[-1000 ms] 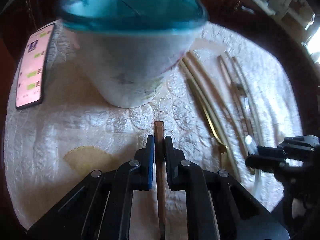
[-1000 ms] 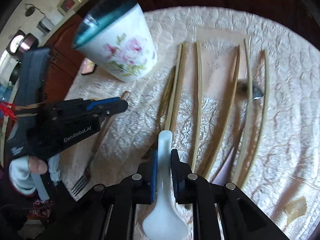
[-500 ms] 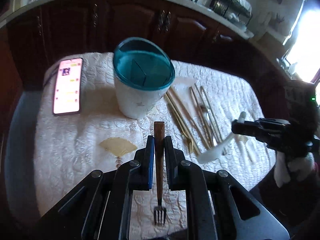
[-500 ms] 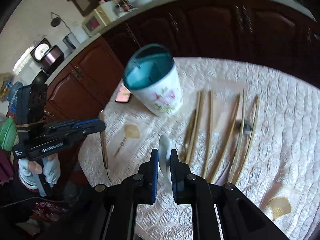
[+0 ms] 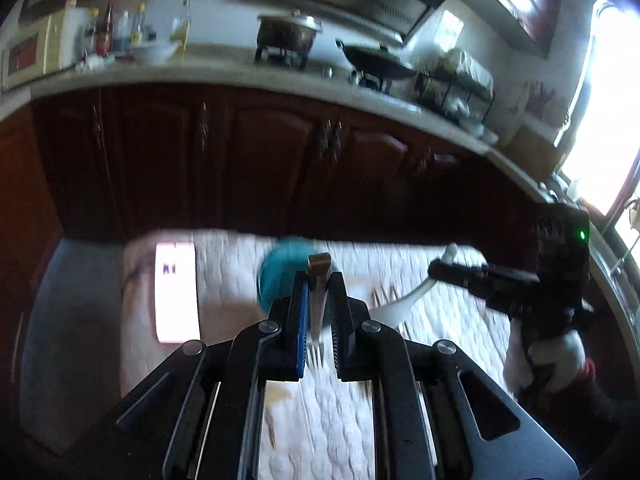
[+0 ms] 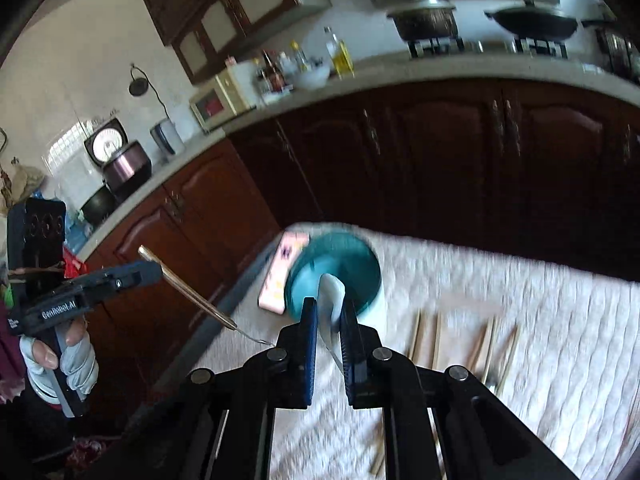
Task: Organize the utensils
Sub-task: 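Lower the fork into the holder and open the left gripper while the right gripper releases the spoon there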
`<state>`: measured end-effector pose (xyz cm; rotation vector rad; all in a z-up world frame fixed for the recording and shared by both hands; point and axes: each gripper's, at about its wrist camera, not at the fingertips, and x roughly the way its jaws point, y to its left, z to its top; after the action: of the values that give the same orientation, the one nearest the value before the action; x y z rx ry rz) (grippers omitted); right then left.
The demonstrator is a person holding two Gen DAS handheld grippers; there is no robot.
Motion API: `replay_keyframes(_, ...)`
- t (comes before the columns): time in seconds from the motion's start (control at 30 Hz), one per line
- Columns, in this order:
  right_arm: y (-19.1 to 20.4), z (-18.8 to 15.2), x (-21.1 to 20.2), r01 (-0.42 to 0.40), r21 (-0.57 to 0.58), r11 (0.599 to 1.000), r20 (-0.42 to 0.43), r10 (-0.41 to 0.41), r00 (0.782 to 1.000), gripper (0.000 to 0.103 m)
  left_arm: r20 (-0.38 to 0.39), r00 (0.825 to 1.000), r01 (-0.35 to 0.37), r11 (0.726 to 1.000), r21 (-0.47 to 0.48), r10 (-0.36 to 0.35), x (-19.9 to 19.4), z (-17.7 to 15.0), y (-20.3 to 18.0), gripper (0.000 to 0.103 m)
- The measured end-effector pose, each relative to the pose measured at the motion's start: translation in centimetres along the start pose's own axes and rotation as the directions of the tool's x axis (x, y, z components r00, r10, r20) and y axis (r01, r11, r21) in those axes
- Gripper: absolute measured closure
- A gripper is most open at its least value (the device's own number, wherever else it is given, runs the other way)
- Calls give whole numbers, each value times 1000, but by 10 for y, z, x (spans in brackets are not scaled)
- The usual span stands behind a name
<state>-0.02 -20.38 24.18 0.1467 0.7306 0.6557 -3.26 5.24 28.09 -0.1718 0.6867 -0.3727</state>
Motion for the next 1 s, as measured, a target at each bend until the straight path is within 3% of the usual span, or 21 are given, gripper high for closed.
replay_keyframes(0.2,10,38,22,36,-38,999,50,-34,998,93,36,998,-43,999,18,42,22,33,4,94)
replay_keyframes(0.37,5,52,58,37,-15,999,44,-36,998,93,49,995,-90,996,20,89,50,45,11,94)
replay_keyframes(0.67,-17,43,109,50,16,999,-34,-50,998,93,32,995,-93,995,23,92,68,63,20,94)
replay_keyframes(1.0,-31,31,132,34,52,998,-96,-29,995,93,-42,990,-132,991,26,133,103,40,20,94)
